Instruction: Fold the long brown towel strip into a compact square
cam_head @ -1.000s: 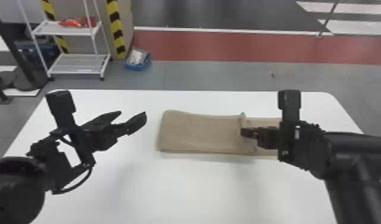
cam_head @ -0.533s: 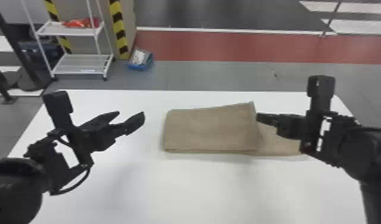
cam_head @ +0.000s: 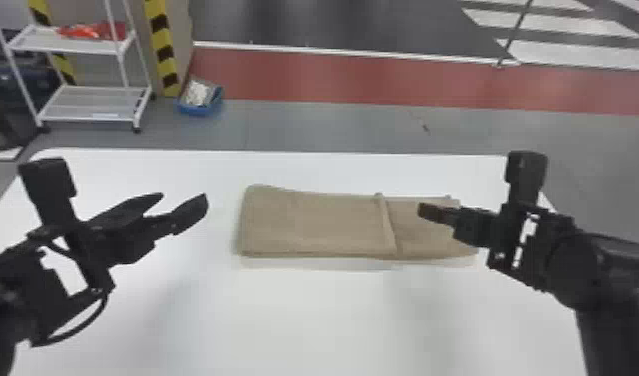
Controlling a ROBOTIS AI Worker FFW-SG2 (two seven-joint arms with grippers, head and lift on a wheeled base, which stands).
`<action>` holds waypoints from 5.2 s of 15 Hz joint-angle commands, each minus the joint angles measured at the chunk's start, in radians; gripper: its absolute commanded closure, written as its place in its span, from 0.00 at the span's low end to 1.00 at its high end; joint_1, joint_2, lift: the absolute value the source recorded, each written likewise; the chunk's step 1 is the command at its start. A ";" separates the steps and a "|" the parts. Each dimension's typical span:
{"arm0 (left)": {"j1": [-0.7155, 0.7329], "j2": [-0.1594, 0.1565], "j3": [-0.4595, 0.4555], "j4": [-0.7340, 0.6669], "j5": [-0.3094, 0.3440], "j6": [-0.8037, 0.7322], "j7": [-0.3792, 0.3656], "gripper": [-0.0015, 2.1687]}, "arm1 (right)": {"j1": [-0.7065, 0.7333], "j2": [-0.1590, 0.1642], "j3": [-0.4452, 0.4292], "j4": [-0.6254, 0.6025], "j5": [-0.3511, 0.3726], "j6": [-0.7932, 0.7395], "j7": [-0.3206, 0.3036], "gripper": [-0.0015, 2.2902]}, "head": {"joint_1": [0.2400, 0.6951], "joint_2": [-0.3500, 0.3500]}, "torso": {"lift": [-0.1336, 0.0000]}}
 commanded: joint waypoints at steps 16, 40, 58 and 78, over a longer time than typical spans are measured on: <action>0.040 0.003 0.033 -0.016 -0.002 -0.001 -0.031 0.01 | -0.074 0.069 0.201 0.174 0.145 -0.077 -0.011 0.27 | 1.00 0.46 | 0.07; 0.083 0.004 0.044 -0.062 0.000 -0.001 -0.031 0.01 | -0.060 0.067 0.204 0.099 0.148 0.015 -0.011 0.42 | 1.00 0.46 | 0.07; 0.137 0.004 0.067 -0.117 0.001 0.005 -0.032 0.01 | 0.023 0.037 0.141 -0.043 0.119 0.065 -0.073 0.50 | 1.00 0.42 | 0.07; 0.150 0.015 0.079 -0.148 0.001 0.027 -0.032 0.01 | -0.023 -0.026 0.115 0.036 0.164 0.037 -0.129 0.18 | 1.00 0.30 | 0.07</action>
